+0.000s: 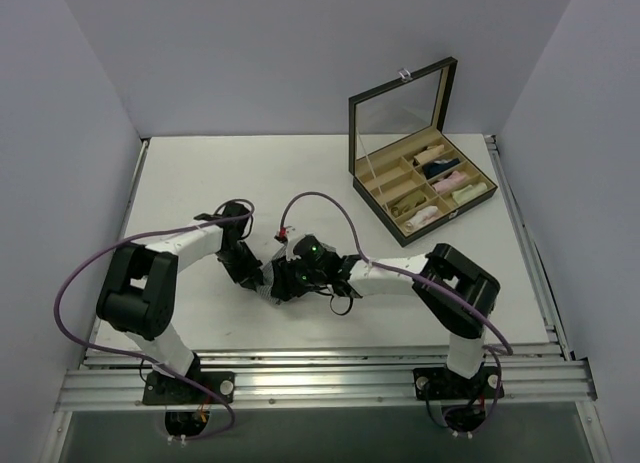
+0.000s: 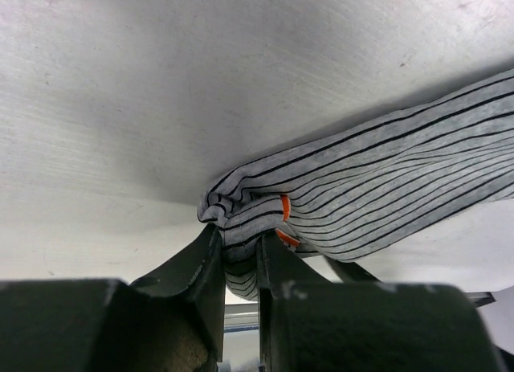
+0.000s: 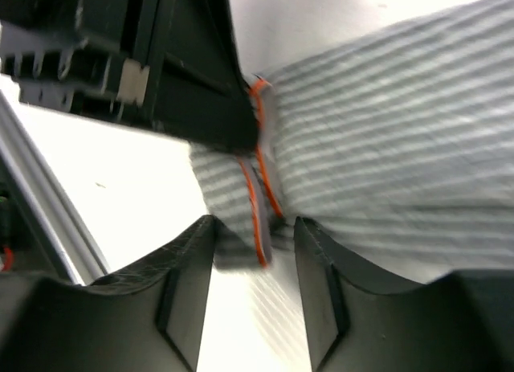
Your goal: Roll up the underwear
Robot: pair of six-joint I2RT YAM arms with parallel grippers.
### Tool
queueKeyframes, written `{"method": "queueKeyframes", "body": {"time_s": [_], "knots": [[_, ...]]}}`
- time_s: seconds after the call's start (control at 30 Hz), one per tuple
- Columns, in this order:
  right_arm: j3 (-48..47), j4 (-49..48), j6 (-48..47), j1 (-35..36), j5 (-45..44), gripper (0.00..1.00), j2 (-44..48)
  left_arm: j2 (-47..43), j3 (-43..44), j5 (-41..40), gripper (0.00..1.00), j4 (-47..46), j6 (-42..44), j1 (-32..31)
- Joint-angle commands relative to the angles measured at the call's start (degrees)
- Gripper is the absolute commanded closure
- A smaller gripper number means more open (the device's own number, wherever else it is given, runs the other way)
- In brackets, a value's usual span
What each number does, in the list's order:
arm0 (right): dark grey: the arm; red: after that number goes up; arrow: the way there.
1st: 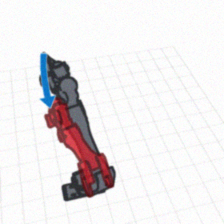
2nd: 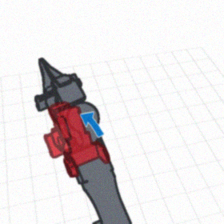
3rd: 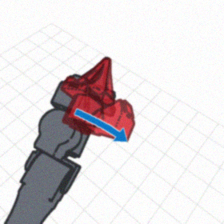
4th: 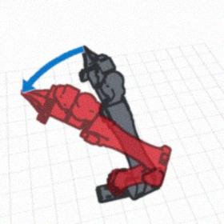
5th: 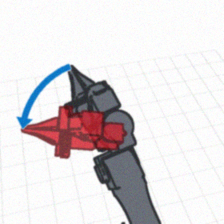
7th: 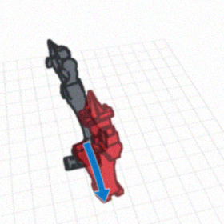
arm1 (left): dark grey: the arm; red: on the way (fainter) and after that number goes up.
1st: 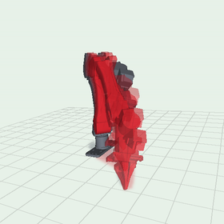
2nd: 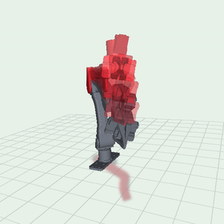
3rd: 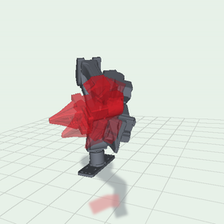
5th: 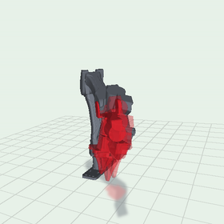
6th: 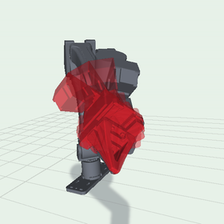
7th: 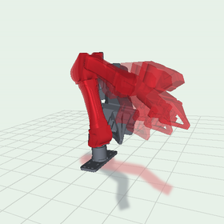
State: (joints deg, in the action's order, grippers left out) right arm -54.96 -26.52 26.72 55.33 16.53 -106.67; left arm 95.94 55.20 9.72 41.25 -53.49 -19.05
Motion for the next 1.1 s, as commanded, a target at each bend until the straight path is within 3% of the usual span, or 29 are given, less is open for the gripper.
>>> {"method": "queueKeyframes", "body": {"time_s": [0.0, 0.13, 0.43, 0.67, 1.07], "knots": [[-0.94, 10.61, -5.88, 0.74, -9.05, 0.58, 6.38, 1.88, 3.33, -4.53, 0.98, 8.39, 4.01, -0.11], [-1.99, 12.54, -9.66, 3.29, -12.92, 0.52, 7.53, 3.46, 4.65, -4.27, 0.98, 11.04, 4.36, -0.55], [-8.14, 13.16, -16.25, 11.73, -20.75, 0.48, 4.82, 5.66, 8.17, -5.32, 0.98, 14.47, 4.81, -1.61], [-13.42, 14.31, -19.33, 13.49, -22.68, 0.47, -0.02, 7.07, 8.78, -5.23, 0.98, 14.56, 4.01, -2.66], [-12.89, 11.67, -18.9, 16.74, -28.48, 0.49, -4.6, 7.94, 8.61, -5.06, 0.98, 15.26, 3.05, -2.75]]}}
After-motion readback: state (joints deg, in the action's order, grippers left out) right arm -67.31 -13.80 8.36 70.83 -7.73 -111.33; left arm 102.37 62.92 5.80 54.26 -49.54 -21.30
